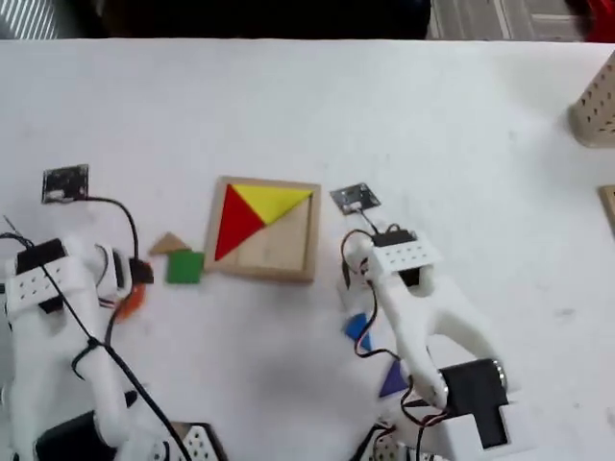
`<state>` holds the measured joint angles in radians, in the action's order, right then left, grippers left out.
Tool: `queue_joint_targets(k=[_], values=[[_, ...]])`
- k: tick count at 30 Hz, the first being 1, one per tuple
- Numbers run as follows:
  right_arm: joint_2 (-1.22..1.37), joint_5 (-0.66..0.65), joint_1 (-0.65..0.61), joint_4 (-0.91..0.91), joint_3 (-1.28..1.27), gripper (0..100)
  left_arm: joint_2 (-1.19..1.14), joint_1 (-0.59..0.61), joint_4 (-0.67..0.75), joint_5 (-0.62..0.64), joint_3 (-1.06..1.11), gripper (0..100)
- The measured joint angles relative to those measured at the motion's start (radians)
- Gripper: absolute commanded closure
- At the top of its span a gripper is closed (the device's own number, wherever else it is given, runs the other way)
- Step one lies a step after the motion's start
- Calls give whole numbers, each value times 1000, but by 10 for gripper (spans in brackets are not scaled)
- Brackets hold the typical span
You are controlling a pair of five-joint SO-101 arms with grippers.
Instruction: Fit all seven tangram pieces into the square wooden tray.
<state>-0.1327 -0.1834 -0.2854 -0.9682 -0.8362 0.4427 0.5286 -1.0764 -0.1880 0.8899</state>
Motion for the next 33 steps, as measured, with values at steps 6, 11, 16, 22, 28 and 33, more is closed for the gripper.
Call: queue_joint_targets(k=[6, 11, 16, 22, 28, 33], values=[[0, 0, 0, 0, 0, 974, -98, 0, 169, 15, 95, 702], [0, 0, 0, 0, 0, 974, -183, -5, 175, 15, 83, 716], [0, 0, 0, 0, 0, 974, -221, -35, 181, 15, 66, 910], [0, 0, 0, 0, 0, 974, -239, -55, 227, 17, 52, 924], [0, 0, 0, 0, 0, 974, -241, -54, 232, 17, 51, 903], [0, 0, 0, 0, 0, 974, -241, -54, 232, 17, 51, 972]])
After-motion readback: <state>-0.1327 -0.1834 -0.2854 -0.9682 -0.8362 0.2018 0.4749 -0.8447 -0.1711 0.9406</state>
